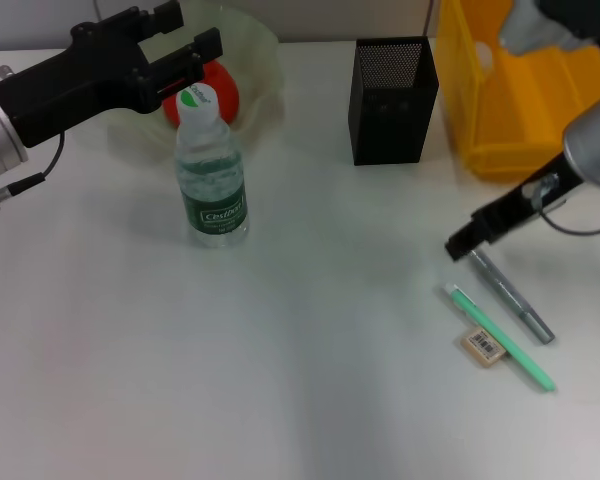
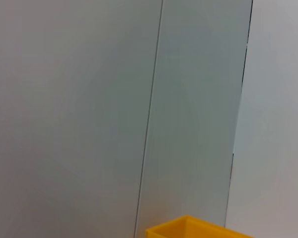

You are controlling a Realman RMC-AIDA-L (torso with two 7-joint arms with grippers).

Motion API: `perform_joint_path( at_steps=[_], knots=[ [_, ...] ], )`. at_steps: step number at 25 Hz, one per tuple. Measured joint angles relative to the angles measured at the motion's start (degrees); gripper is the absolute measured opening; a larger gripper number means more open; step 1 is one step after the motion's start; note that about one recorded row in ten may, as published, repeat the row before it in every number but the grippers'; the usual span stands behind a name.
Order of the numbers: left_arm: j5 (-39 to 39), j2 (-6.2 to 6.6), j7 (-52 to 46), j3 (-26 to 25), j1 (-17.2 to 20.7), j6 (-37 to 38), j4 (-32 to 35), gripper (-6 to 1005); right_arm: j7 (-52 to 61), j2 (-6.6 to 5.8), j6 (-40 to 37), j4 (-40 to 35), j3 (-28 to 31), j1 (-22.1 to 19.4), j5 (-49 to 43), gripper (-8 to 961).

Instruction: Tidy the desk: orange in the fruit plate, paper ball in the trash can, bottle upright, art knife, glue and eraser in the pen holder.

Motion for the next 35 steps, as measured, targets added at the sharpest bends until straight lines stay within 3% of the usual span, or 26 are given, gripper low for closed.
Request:
perform_joint_path(
  at_steps=[8,20,31,35],
  knots=[
    [0.01,-0.09,0.0,0.01,-0.26,-0.33,-0.12,606,3.42,0.07,-3.87,-0.07,-6.12,0.26,-0.38,544],
    [0.01,-0.06,0.51,-0.28,-1.11,-0.57,-0.76,607,3.56,0.18,2.26,2.68,-12.07,0.53,-0.22,514],
    [0.01,-0.07,0.53,-0.81,-0.99,-0.56,-0.82,608,3.69,0.19,3.04,5.04,-13.1,1.89,-0.15,487],
    [0.01,-0.07,0.53,-0.81,-1.09,-0.56,-0.83,608,3.72,0.25,3.07,5.88,-13.52,2.18,-0.07,427]
  ],
)
